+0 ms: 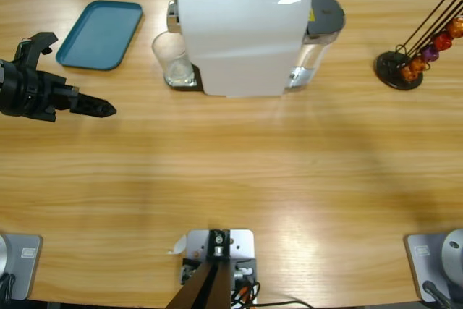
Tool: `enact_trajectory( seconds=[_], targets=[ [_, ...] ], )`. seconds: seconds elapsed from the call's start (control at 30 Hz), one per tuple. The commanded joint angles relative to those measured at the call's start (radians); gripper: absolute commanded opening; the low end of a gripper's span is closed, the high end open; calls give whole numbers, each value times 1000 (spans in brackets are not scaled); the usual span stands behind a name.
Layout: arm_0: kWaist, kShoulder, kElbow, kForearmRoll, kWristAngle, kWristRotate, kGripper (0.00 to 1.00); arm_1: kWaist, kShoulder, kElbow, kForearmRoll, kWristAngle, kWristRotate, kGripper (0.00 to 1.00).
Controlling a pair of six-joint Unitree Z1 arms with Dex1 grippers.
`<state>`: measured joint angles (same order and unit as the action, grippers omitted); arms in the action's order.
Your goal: Pour coffee
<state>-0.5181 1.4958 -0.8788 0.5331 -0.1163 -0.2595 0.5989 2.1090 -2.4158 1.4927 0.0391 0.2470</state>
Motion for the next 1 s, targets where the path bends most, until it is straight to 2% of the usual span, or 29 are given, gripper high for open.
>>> enact_trajectory(
  seconds=[0.03,0.07,0.1,0.13,0.2,0.33,0.53,0.6,0.73,0.8,1.0],
  targets=[
    [-10,8,32,2,14,-7,1000,41,-83,-259,70,-65,-53,344],
    [-10,3,31,2,14,-7,1000,47,-115,-271,70,-65,-54,653],
    [-11,-1,30,2,14,-7,1000,53,-145,-269,70,-63,-58,861],
    [-11,-5,30,2,14,-7,1000,60,-171,-256,70,-62,-67,984],
    [-14,-16,30,2,14,-7,1000,65,-210,-230,71,-50,-73,1000],
    [-19,-46,34,2,14,-6,1000,67,-253,-41,64,-30,-64,977],
    [-19,-98,43,4,14,-6,1000,71,-362,172,-29,-14,-21,982],
    [-27,-109,42,4,14,-6,1000,74,-465,403,-151,34,-8,987],
    [-65,-141,42,7,6,5,1000,95,-720,962,-515,135,22,1000],
    [-84,-160,48,10,4,8,1000,109,-801,1122,-615,167,26,1000],
    [-155,-187,80,14,3,13,1000,134,-985,1491,-859,138,26,1000]
  ],
)
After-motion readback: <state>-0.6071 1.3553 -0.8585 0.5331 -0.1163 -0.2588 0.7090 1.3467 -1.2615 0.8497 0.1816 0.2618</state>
